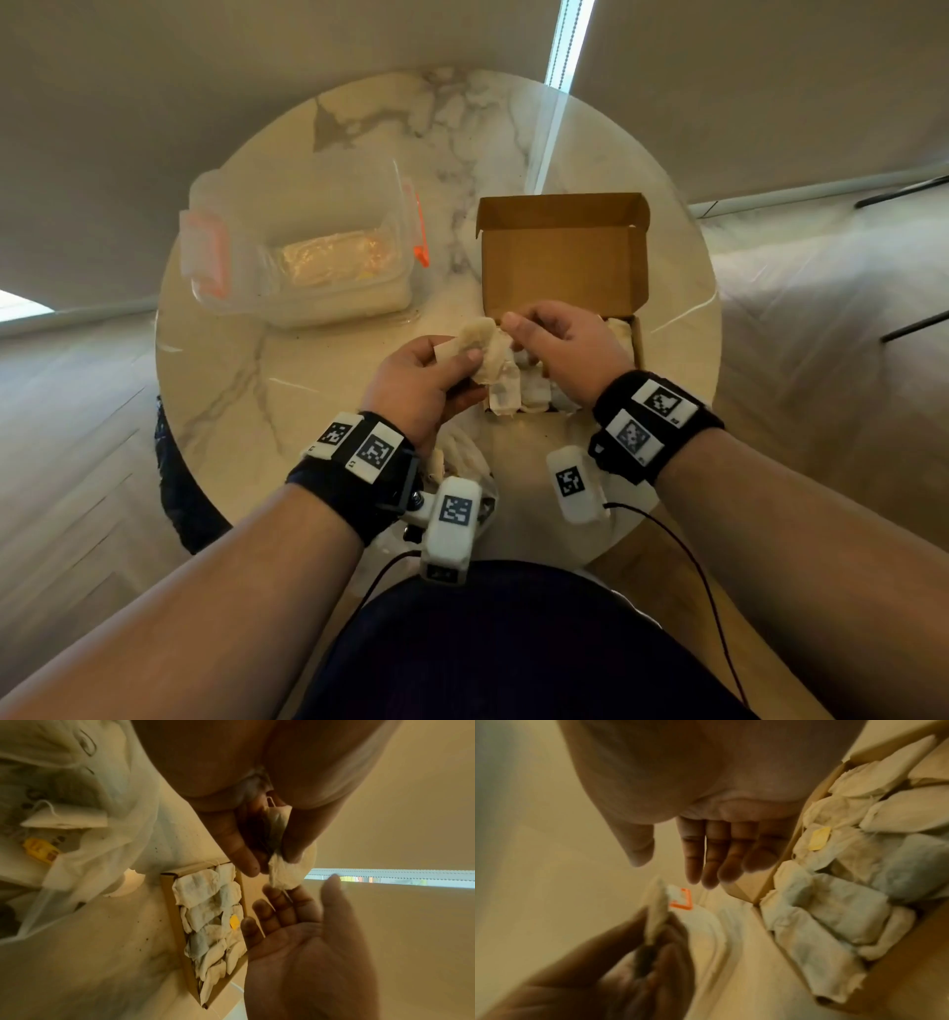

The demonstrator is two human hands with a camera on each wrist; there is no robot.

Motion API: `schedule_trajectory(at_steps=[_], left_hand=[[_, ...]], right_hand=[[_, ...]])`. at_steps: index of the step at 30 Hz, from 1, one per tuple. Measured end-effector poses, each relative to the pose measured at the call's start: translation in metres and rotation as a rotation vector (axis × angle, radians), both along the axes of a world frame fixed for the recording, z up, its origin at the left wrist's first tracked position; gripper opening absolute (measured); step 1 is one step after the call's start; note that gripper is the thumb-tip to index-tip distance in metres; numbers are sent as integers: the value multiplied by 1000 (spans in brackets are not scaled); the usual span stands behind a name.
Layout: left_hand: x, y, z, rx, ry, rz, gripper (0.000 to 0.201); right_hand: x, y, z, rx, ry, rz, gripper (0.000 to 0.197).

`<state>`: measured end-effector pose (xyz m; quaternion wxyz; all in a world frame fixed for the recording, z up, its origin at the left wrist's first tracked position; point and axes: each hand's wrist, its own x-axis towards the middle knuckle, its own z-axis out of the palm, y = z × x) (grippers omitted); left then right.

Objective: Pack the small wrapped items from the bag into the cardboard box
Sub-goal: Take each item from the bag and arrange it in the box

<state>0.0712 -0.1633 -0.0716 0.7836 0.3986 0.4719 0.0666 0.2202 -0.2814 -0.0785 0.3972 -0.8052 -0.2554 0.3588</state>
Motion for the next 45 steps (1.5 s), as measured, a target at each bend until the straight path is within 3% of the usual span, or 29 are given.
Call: schedule_trajectory(at_steps=[5, 9, 14, 19, 24, 30, 38, 42, 45], left_hand=[[11, -10, 5, 51, -32, -86, 27], [13, -12, 7, -1, -30, -74, 14], [7, -11, 4, 15, 3, -35, 15], [-5, -5, -3, -5, 106, 47, 8], [-16, -2, -8, -50, 129, 119, 9], [-27, 0, -8, -36, 100, 119, 22], [-25, -7, -1, 56, 33, 37, 23], [-16, -11, 1, 84, 22, -22, 25], [-5, -18, 2, 143, 11, -67, 30]], right_hand=[[-10, -12, 20, 101, 144, -32, 16], [-10, -23, 20, 174, 236, -160, 15], [-4, -37, 14, 222, 303, -299, 18], [1, -50, -5, 75, 220, -359, 33], [-9, -46, -37, -182, 11, -167, 35], [-13, -29, -51, -324, -230, 49, 14], [-18, -27, -49, -479, -387, 210, 29], [-18, -28, -29, -292, -275, 123, 19], [-20, -30, -7, -42, 50, -90, 14]])
